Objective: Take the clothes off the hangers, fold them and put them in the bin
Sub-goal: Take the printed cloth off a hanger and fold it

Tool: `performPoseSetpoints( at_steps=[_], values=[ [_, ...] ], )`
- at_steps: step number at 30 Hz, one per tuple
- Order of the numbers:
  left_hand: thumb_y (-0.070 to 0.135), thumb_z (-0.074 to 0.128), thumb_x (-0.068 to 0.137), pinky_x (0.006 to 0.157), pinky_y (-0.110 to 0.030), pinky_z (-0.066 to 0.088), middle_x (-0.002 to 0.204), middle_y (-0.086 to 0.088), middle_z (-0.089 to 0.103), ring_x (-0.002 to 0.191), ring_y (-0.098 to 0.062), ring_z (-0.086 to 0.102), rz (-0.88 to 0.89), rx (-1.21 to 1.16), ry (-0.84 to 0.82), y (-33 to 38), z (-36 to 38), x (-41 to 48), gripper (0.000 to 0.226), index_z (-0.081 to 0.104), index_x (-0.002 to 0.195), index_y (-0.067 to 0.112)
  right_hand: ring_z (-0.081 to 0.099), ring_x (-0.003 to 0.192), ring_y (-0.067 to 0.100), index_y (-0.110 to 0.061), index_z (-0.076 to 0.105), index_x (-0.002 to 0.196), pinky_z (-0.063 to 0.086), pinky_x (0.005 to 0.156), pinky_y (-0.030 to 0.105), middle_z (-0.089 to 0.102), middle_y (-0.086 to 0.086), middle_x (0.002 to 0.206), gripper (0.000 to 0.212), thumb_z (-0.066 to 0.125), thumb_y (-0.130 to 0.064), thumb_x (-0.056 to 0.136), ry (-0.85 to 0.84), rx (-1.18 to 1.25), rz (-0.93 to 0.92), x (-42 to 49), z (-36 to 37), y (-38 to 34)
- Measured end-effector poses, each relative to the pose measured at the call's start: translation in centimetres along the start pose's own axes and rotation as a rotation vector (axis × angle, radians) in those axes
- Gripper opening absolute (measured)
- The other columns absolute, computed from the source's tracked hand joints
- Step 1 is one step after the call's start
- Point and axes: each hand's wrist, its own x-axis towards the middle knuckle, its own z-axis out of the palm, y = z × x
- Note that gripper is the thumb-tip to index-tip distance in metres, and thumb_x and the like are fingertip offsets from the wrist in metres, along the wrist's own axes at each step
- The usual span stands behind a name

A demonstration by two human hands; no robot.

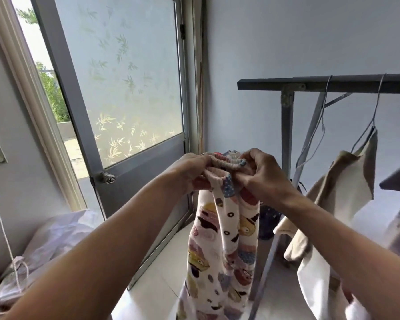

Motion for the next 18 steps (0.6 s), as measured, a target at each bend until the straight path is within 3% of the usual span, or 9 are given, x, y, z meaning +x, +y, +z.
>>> performPoseSetpoints(
  at_steps=[4,5,7,11,13,15,17,18],
  values=[
    [0.000,0.048,0.096,0.042,-0.025,0.054,0.056,-0.006,0.065,0.041,-0.013,0.060,0.024,-0.084,0.060,0.3,-0.1,-0.2,0.029,0.067,0.077,0.009,0.066,0.095,0.013,-0.015,0.052,0.119,0.054,0.073,0.019,0.066,0.002,0.105,0.043,0.070,-0.036,0.086,-0.125,0.259,0.069,-1.1,0.5,-1.0],
    [-0.001,0.047,0.096,0.041,-0.025,0.053,0.054,-0.005,0.065,0.041,-0.013,0.060,0.020,-0.110,0.060,0.4,-0.3,-0.5,0.030,0.067,0.075,0.009,0.066,0.094,0.007,-0.015,0.048,0.122,0.054,0.073,0.017,0.064,-0.002,0.107,0.056,0.073,-0.044,0.081,-0.164,0.260,0.053,-1.4,0.6,-1.4],
    [-0.002,0.044,0.096,0.039,-0.023,0.051,0.053,-0.006,0.065,0.040,-0.012,0.060,0.017,-0.165,0.039,0.6,-0.5,-0.8,0.031,0.066,0.075,0.007,0.062,0.092,-0.002,-0.015,0.039,0.124,0.051,0.072,0.009,0.059,-0.010,0.107,0.070,0.080,-0.038,0.072,-0.188,0.190,-0.006,-1.9,1.3,-1.6],
    [0.004,0.048,0.096,0.042,-0.029,0.056,0.053,-0.008,0.067,0.046,-0.017,0.066,0.047,-0.309,0.048,1.1,-0.7,-1.8,0.020,0.063,0.083,0.003,0.058,0.080,-0.006,-0.012,0.044,0.117,0.047,0.062,0.004,0.057,-0.012,0.095,0.043,0.072,-0.018,0.085,-0.002,0.228,0.027,-1.5,3.0,-1.6],
    [0.023,0.059,0.095,0.054,-0.034,0.061,0.058,-0.003,0.070,0.056,-0.016,0.069,0.121,-0.247,0.097,0.8,-1.5,-2.1,0.019,0.063,0.091,0.005,0.061,0.079,0.001,-0.010,0.050,0.114,0.048,0.058,0.008,0.061,-0.007,0.092,0.031,0.067,-0.017,0.089,0.040,0.285,0.064,-0.8,2.9,-1.8],
    [0.054,0.068,0.083,0.072,-0.032,0.057,0.087,0.001,0.073,0.083,-0.014,0.067,0.237,0.048,0.128,-0.3,-3.0,-1.7,0.050,0.062,0.108,0.011,0.065,0.085,0.015,-0.009,0.055,0.112,0.053,0.063,0.016,0.066,0.001,0.094,0.027,0.067,-0.017,0.089,0.045,0.318,0.113,0.1,2.5,-1.8],
    [0.076,0.075,0.055,0.087,-0.028,0.048,0.114,0.001,0.065,0.106,-0.014,0.060,0.315,0.267,0.075,-2.2,-4.3,-1.3,0.089,0.054,0.124,0.023,0.069,0.088,0.026,-0.013,0.059,0.104,0.059,0.074,0.041,0.071,0.007,0.093,0.024,0.069,-0.023,0.084,0.038,0.351,0.167,1.0,2.0,-1.7],
    [0.077,0.078,0.047,0.090,-0.024,0.049,0.117,0.005,0.066,0.109,-0.012,0.061,0.329,0.296,-0.007,-3.3,-4.7,-1.1,0.095,0.052,0.125,0.029,0.071,0.086,0.029,-0.015,0.061,0.098,0.059,0.076,0.049,0.073,0.008,0.090,0.023,0.069,-0.027,0.080,0.038,0.361,0.185,1.3,1.8,-1.8]
  ],
)
